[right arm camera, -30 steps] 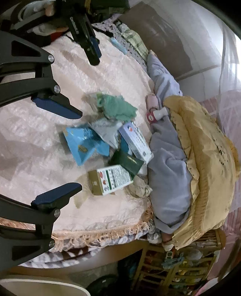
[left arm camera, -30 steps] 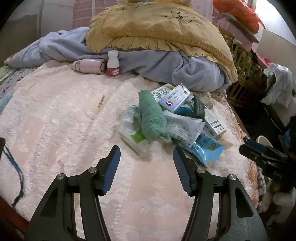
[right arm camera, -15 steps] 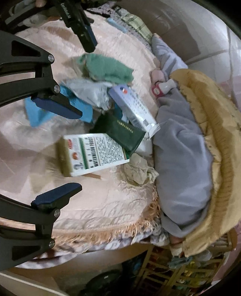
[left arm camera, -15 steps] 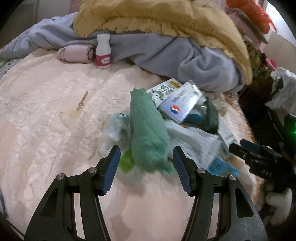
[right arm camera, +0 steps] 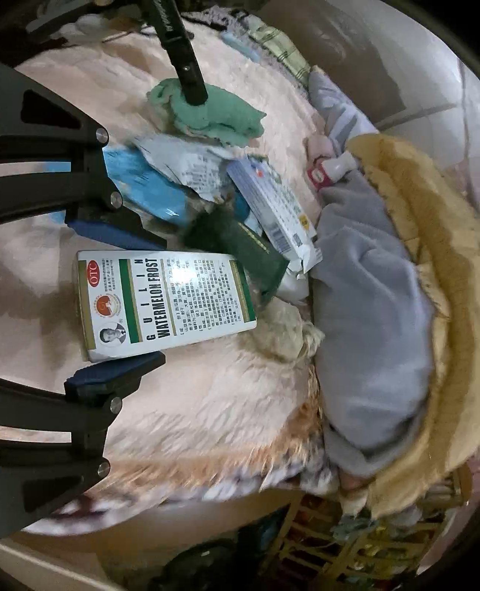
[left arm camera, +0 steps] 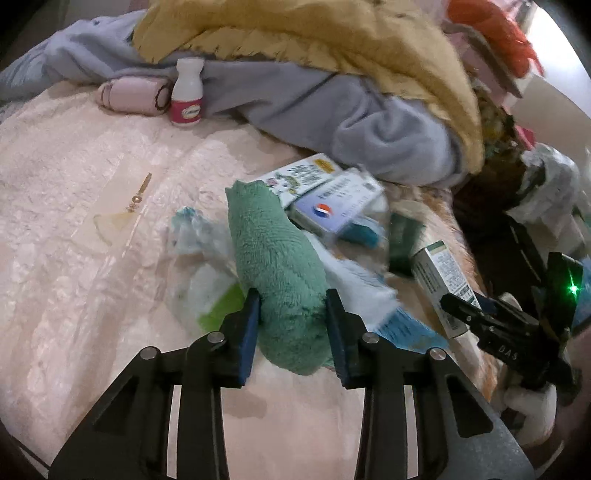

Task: Collect trash
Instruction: 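Grasp the green towel with the left tool while the right tool grasps the Watermelon Frost box, then carry the towel and box over the white bucket and open both tools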

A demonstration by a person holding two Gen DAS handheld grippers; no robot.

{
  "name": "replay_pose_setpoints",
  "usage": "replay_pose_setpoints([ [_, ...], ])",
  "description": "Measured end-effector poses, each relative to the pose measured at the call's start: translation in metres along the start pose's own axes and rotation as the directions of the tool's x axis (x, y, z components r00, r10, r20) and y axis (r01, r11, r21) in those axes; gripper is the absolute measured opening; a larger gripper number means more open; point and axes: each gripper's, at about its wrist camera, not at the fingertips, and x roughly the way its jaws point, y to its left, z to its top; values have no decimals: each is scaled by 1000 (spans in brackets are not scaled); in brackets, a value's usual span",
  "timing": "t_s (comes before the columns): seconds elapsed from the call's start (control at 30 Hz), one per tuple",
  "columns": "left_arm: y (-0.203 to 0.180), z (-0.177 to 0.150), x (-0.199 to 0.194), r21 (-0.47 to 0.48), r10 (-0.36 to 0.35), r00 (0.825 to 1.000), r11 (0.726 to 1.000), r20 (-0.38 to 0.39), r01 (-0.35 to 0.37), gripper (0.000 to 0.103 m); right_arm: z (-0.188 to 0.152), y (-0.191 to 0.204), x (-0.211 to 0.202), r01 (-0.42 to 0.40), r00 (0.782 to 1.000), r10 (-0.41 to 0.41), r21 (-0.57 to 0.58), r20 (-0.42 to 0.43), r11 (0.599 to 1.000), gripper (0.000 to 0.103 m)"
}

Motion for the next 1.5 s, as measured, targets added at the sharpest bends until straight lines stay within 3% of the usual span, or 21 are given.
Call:
replay_pose_setpoints([
  [0.2, -21, -30, -34, 53, -34, 999, 998, 6, 34, 32, -48, -10, -57, -48, 999, 46, 60, 26, 997, 52],
  [0.47, -53, -53, -63, 113, -63, 998, 992, 24, 60, 32, -85, 4, -87, -72, 997, 69, 80, 32, 994, 52],
  [0.7, -75, -86, -45, 188, -18, 994, 982, -104, 38, 32, -113, 16, -81, -42, 998, 45, 51, -52, 998, 53],
  [0.8, -79, -98, -32, 223, 19, 990, 975, -142, 13, 34, -113, 19, -76, -19, 998, 22, 38, -60, 999, 56],
  [0.9, -80, -103, -24, 247, 38, 991, 969, -131, -4, 39, -109, 23, -74, 7, 999, -7, 10, -51, 1000, 63],
  [1.0, -77, -98, -20, 207, 31, 993, 978, -114, -7, 48, -105, 22, -73, 13, 999, -12, 19, -39, 1000, 63],
  [1.07, -73, -95, -13, 168, 27, 994, 986, -110, -9, 49, -103, 22, -70, 13, 999, -13, 20, -35, 1000, 63],
  [1.13, -72, -94, -9, 159, 24, 994, 987, -105, -7, 48, -105, 21, -67, 22, 999, -21, 18, -28, 1000, 52],
  [1.23, -75, -95, -9, 153, 16, 995, 988, -100, 0, 39, -110, 18, -68, 19, 1000, -19, 32, -17, 999, 52],
  [1.5, -108, -85, -38, 205, -40, 999, 978, -30, 45, 36, -101, 4, -111, -29, 995, 22, 79, 92, 996, 52],
])
